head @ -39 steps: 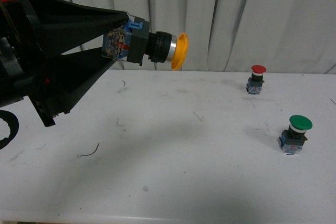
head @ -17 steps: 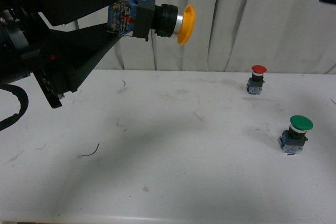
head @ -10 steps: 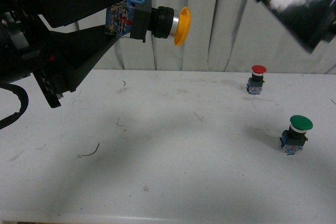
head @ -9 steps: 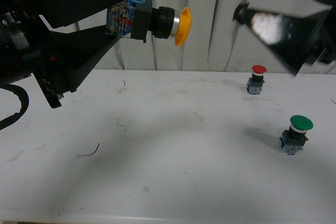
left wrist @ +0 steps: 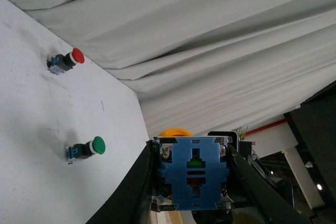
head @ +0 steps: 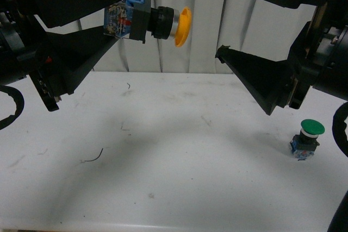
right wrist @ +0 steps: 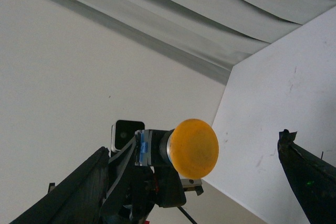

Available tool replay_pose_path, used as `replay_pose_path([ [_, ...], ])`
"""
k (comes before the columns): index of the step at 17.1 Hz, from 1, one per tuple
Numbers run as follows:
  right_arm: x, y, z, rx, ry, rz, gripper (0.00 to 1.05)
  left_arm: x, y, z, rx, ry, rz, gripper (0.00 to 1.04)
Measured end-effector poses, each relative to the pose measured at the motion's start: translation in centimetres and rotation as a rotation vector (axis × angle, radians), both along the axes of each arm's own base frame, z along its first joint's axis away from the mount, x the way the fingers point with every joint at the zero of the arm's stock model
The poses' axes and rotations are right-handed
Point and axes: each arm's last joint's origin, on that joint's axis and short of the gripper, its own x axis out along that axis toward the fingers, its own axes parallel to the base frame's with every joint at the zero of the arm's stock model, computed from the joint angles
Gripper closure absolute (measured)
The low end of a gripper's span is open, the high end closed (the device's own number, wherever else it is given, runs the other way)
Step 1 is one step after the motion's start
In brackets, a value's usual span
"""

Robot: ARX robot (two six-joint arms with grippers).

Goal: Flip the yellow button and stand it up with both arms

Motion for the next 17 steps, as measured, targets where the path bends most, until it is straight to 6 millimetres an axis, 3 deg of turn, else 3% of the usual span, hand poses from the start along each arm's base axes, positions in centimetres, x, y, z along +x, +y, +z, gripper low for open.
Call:
replay_pose_path([
  [5,2.0,1.0,0.6,0.052,0.007,-0.028,0.06,0.0,0.7,-0.3,0.000,0.014,0.016,0.72],
  [11,2.4,3.6,-1.9,0.020,0.062,0.033,0.06,-0.1,0.8,-0.3,-0.001,0.019,0.012,0.72],
  [17,2.4,6.6,-2.0,0.062,0.104,0.110,0.06,-0.1,0.9,-0.4,-0.002,0.021,0.005,0.72],
])
